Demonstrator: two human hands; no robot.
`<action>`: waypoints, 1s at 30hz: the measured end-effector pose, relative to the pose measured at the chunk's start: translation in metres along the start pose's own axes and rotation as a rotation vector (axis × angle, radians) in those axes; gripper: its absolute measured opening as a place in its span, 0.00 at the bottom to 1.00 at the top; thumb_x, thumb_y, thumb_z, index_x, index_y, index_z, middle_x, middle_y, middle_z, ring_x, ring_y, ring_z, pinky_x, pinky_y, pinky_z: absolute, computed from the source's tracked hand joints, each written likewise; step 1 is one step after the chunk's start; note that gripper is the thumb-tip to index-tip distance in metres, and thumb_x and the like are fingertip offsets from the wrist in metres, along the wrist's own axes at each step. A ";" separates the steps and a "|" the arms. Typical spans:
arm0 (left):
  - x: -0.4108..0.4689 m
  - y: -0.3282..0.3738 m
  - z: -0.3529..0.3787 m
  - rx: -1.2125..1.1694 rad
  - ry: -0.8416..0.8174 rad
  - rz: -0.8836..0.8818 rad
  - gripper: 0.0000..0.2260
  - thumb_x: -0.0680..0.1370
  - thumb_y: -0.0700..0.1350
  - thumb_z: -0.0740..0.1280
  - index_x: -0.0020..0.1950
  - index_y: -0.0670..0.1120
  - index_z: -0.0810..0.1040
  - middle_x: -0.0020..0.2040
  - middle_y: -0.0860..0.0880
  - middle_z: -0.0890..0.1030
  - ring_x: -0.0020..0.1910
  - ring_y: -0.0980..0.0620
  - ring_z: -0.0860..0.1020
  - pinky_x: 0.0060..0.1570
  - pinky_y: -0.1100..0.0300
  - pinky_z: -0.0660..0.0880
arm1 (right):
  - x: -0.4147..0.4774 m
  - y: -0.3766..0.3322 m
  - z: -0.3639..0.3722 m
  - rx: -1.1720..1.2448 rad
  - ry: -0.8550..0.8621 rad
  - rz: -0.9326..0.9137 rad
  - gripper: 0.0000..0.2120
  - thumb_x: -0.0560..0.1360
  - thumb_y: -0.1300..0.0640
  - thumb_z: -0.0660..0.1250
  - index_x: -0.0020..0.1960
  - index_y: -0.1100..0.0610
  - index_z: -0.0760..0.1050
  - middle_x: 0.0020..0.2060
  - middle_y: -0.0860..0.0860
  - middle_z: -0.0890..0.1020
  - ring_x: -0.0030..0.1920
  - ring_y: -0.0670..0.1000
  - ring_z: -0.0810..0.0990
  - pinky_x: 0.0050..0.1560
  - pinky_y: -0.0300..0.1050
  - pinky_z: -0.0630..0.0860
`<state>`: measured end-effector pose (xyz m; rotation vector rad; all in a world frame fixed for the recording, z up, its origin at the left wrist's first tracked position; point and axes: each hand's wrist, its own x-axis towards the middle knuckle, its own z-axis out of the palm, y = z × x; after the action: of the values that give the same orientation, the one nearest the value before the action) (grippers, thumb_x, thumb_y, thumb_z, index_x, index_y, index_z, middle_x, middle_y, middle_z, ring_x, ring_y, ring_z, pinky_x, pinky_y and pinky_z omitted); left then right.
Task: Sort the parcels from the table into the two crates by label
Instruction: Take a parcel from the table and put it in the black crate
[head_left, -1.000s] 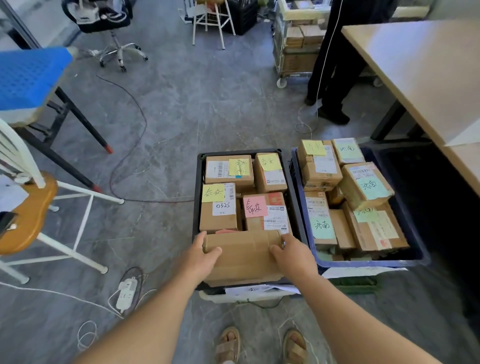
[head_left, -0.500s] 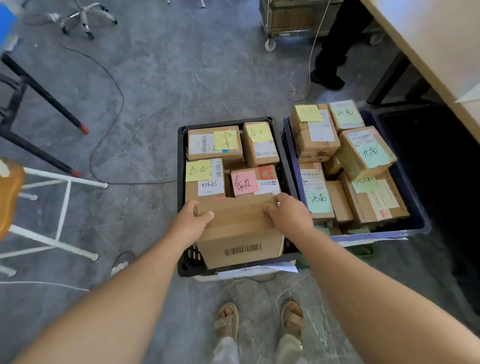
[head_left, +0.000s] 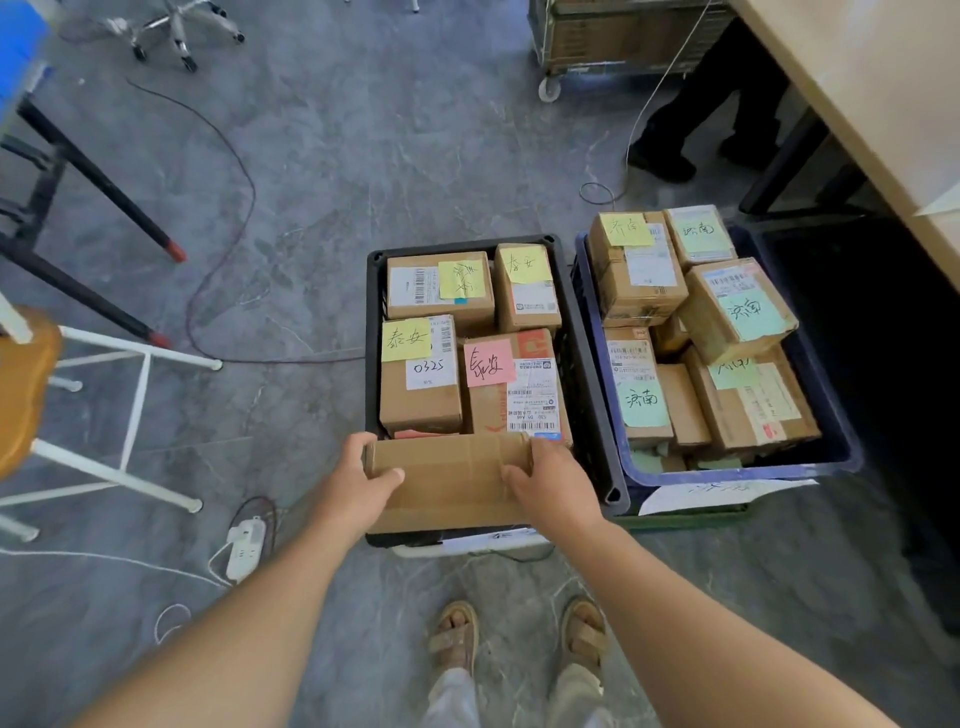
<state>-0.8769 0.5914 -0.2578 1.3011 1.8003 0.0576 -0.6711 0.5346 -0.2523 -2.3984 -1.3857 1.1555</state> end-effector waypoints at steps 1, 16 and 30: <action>-0.002 -0.001 0.001 0.006 0.006 -0.002 0.18 0.78 0.49 0.67 0.65 0.57 0.65 0.54 0.45 0.77 0.49 0.42 0.77 0.51 0.50 0.76 | 0.000 0.001 -0.002 -0.002 0.005 -0.004 0.14 0.79 0.50 0.60 0.57 0.60 0.70 0.57 0.56 0.75 0.53 0.57 0.75 0.45 0.46 0.68; 0.000 -0.003 0.002 0.092 0.035 0.027 0.22 0.79 0.52 0.65 0.71 0.55 0.63 0.54 0.49 0.72 0.50 0.44 0.75 0.48 0.54 0.73 | 0.007 -0.004 -0.002 -0.026 -0.024 0.014 0.14 0.81 0.51 0.58 0.61 0.59 0.69 0.57 0.56 0.75 0.54 0.57 0.76 0.47 0.48 0.72; -0.024 0.005 0.000 0.010 0.010 0.028 0.18 0.80 0.52 0.64 0.68 0.55 0.65 0.55 0.50 0.72 0.50 0.46 0.74 0.43 0.56 0.69 | -0.014 -0.001 -0.010 0.060 -0.058 0.076 0.28 0.79 0.46 0.60 0.74 0.54 0.58 0.66 0.55 0.72 0.58 0.55 0.76 0.48 0.46 0.74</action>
<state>-0.8720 0.5751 -0.2407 1.3358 1.7928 0.0702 -0.6689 0.5266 -0.2377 -2.4132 -1.2671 1.2765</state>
